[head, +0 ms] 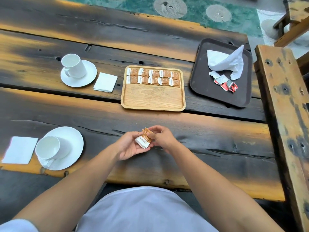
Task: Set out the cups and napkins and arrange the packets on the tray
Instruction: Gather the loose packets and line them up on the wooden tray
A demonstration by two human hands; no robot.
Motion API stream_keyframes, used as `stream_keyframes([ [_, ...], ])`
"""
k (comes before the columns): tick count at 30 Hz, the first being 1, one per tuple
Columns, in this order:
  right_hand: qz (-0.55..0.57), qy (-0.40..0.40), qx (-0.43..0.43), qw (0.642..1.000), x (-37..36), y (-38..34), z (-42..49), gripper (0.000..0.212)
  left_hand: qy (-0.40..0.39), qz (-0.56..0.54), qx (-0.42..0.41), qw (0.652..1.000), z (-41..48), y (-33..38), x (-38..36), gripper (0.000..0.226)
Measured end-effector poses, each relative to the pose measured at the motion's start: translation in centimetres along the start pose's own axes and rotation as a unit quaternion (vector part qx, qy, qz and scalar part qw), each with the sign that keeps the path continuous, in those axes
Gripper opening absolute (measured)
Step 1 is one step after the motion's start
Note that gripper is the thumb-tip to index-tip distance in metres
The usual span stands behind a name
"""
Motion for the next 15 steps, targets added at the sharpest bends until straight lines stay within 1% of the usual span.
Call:
stream_keyframes([
  [3, 0.030, 0.003, -0.004, 1.000, -0.5, -0.3, 1.2, 0.021, -0.008, -0.017, -0.017, 1.000, -0.1, 1.1, 0.6, 0.037],
  [6, 0.057, -0.004, -0.019, 0.998, -0.8, -1.0, 2.5, 0.013, -0.025, 0.020, -0.039, 0.999, 0.0, 2.7, 1.1, 0.040],
  [9, 0.089, -0.023, -0.039, 0.995, -0.9, -2.0, 3.8, 0.004, -0.033, 0.050, -0.037, 0.998, 0.6, 4.8, 1.5, 0.039],
  [12, 0.097, -0.034, -0.048, 0.994, -0.5, -3.4, 5.4, 0.006, -0.017, 0.086, -0.019, 0.996, 1.6, 7.5, 1.7, 0.034],
  [15, 0.046, -0.032, -0.039, 0.998, 0.6, -5.0, 7.0, 0.012, 0.004, 0.141, -0.004, 0.990, 2.8, 10.1, 1.6, 0.032],
])
Point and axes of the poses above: each hand's wrist, its own z-axis towards the middle knuckle, its own x-axis out of the back of the hand, y = z × x, the point moved 5 cm from there along z, towards the middle knuckle, and after that the axes turned 4 degrees about z, right-handed, at the moved point
